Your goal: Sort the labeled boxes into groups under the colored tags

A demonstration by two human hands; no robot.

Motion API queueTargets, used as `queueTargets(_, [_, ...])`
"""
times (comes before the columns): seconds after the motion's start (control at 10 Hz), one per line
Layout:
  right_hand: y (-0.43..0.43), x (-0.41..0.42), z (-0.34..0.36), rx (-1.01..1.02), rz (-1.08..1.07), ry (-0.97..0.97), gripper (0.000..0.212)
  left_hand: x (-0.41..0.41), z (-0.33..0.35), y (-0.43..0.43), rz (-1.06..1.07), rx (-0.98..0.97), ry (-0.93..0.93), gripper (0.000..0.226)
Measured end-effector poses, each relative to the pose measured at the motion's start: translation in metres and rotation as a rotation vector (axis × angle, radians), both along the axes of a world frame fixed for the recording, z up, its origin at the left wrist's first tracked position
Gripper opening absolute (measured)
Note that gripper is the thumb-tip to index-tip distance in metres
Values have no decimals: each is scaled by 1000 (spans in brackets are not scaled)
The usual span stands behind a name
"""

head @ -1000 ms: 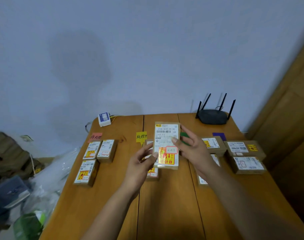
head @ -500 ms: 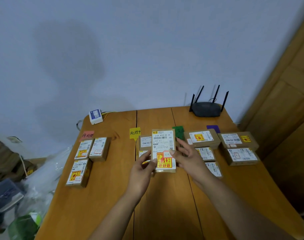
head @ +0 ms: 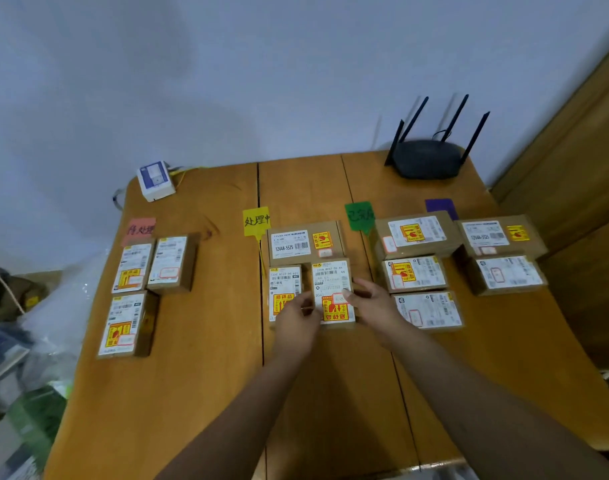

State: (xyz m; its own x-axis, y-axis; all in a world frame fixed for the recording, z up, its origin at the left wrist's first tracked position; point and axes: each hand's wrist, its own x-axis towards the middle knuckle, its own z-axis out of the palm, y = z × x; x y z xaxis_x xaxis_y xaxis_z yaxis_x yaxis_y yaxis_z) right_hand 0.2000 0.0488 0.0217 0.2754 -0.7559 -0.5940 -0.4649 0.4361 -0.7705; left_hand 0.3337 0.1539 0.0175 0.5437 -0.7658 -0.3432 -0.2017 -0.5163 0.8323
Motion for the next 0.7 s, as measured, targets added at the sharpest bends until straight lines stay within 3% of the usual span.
queueTargets(0.1, [-12,14,-39,88,-25,-21,57,9,-32,-15,-9,90,-28,37])
queueTargets(0.4, [-23,29,-83,159,-77,-108,50,13,-56,-21,4,108,-174,40])
queueTargets(0.6, [-25,33,-82,29,-26,-40,43,18,-46,-17,34,52,-152,37])
queueTargets(0.7, [-22,30,-57,-161,-3,54,45,24,-24,-16,72,-30,-156,29])
